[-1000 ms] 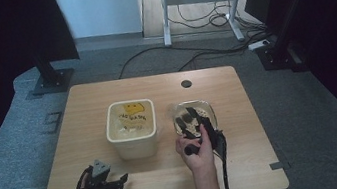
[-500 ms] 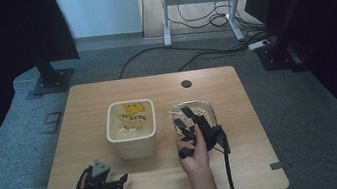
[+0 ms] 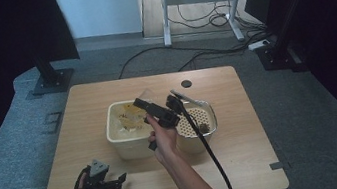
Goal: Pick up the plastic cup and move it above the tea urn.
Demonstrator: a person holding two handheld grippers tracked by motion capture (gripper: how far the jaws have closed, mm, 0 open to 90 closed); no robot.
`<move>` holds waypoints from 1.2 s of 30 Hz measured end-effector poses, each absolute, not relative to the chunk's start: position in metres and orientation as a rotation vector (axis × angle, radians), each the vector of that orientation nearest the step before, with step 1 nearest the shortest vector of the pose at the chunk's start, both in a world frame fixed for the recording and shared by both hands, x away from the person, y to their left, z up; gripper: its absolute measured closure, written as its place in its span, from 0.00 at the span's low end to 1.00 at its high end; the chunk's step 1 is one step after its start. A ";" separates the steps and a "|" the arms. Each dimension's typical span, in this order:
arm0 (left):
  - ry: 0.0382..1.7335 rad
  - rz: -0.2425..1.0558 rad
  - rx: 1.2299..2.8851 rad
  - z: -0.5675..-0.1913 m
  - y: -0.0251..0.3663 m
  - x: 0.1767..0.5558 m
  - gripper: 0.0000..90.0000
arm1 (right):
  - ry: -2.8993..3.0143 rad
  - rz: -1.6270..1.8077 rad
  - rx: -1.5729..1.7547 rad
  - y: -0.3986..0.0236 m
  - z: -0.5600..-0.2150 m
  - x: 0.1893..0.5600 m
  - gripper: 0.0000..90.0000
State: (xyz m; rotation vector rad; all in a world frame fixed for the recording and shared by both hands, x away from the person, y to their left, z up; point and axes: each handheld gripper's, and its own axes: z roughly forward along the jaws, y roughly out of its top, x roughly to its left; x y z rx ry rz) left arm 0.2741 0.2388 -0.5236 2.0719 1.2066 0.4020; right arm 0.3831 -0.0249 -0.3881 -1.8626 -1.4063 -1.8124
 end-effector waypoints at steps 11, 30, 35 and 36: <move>1.206 0.407 2.068 -0.522 0.240 0.273 0.26 | -1.810 -1.803 -1.761 -0.014 -0.379 0.392 0.18; 1.215 0.403 2.074 -0.524 0.236 0.275 0.26 | -1.892 -2.067 -1.518 -0.130 -0.380 0.326 0.30; 1.217 0.402 2.068 -0.524 0.236 0.275 0.26 | -1.997 -2.090 -1.519 -0.148 -0.388 0.311 0.30; 1.217 0.402 2.067 -0.523 0.236 0.275 0.26 | -2.000 -2.092 -1.525 -0.151 -0.390 0.308 0.30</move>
